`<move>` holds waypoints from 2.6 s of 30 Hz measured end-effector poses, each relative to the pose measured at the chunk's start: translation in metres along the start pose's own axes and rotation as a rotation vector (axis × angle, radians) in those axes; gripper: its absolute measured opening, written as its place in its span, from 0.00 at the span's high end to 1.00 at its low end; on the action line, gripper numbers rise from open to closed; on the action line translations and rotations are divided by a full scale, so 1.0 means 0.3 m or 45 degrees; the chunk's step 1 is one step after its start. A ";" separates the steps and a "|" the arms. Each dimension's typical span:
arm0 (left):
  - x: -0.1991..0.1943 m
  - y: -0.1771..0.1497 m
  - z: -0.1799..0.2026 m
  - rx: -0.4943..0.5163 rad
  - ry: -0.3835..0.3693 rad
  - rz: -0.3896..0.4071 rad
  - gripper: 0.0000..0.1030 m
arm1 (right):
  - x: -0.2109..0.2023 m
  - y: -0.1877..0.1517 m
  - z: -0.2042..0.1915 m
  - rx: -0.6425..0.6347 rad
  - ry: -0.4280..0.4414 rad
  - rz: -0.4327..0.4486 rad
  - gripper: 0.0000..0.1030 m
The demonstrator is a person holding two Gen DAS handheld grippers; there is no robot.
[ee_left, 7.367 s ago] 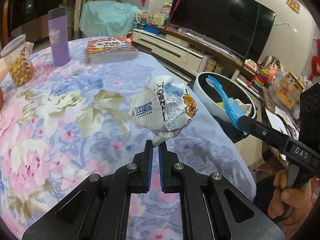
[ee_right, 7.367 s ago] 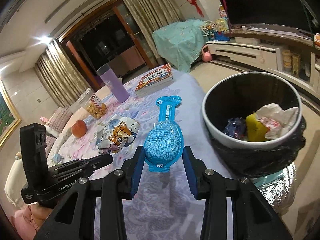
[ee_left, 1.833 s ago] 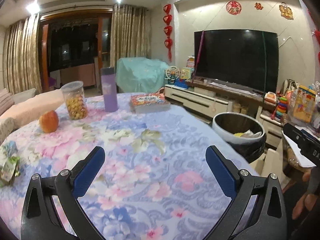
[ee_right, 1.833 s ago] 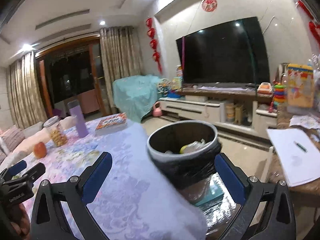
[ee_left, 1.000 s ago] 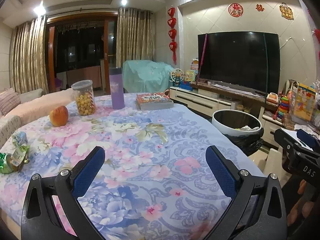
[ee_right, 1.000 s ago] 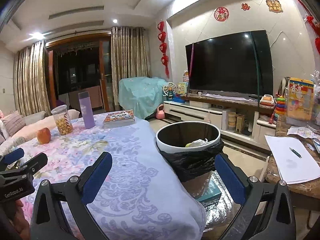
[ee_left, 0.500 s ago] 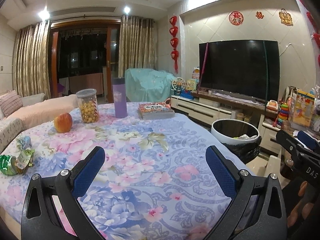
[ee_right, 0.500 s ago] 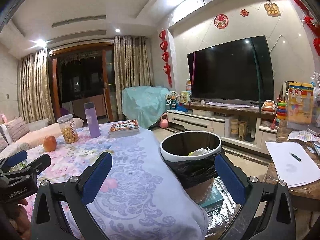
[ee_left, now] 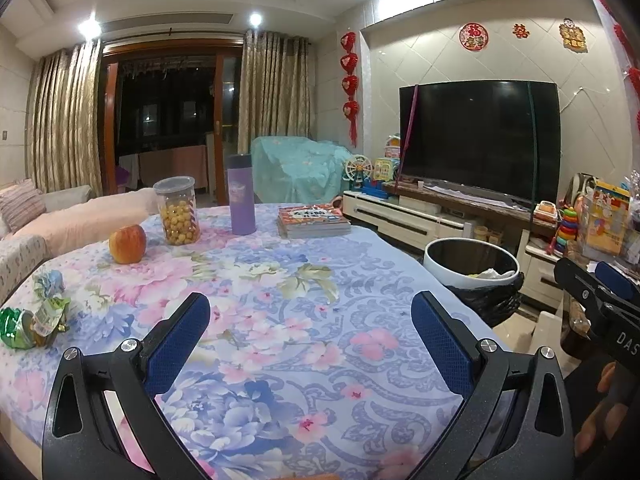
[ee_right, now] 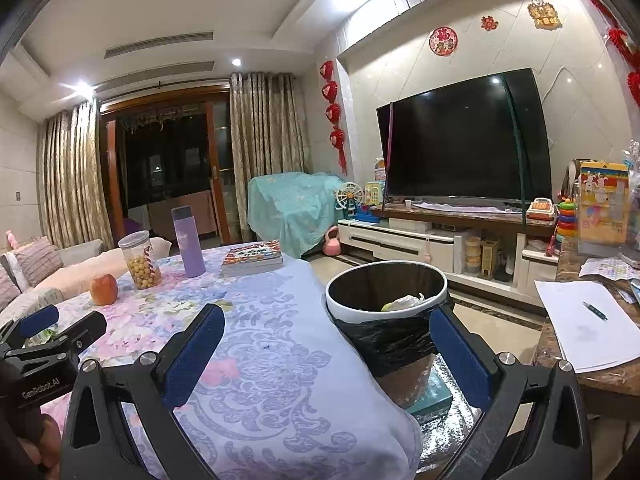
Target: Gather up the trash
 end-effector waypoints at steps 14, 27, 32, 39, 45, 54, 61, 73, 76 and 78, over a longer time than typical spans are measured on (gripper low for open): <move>0.006 -0.003 0.003 -0.004 -0.009 -0.018 0.00 | -0.003 -0.005 -0.005 0.006 0.017 -0.003 0.00; 0.003 -0.006 0.006 -0.001 -0.017 -0.015 0.00 | -0.008 -0.004 -0.012 0.006 0.024 -0.001 0.00; 0.003 -0.006 0.008 0.002 -0.019 -0.014 0.00 | -0.008 -0.005 -0.011 0.007 0.025 -0.001 0.00; 0.005 -0.006 0.009 0.002 -0.021 -0.017 0.00 | -0.008 -0.005 -0.020 0.005 0.027 -0.003 0.00; 0.008 -0.007 0.008 0.005 -0.019 -0.021 0.00 | -0.008 -0.004 -0.019 0.007 0.026 -0.004 0.00; 0.029 -0.010 0.003 0.004 -0.036 -0.039 0.00 | -0.006 -0.005 -0.026 0.012 0.036 -0.005 0.00; 0.033 -0.012 0.001 0.006 -0.040 -0.050 0.00 | -0.009 -0.006 -0.028 0.023 0.046 0.000 0.00; 0.048 -0.014 0.009 0.016 -0.047 -0.059 0.00 | -0.002 -0.003 -0.015 0.044 0.054 -0.015 0.00; 0.056 -0.016 0.008 0.019 -0.049 -0.065 0.00 | 0.000 -0.002 -0.015 0.050 0.057 -0.020 0.00; 0.059 -0.016 0.007 0.019 -0.052 -0.068 0.00 | 0.004 -0.003 -0.012 0.052 0.058 -0.024 0.00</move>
Point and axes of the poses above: each gripper's, at about its wrist camera, not at the fingertips, and x roughly the way its jaws point, z to its right, y to its top, the point moved 5 cm from there along x, roughly the way its jaws point, and after that the axes turned 13 degrees about -z, right-handed, at the moved point
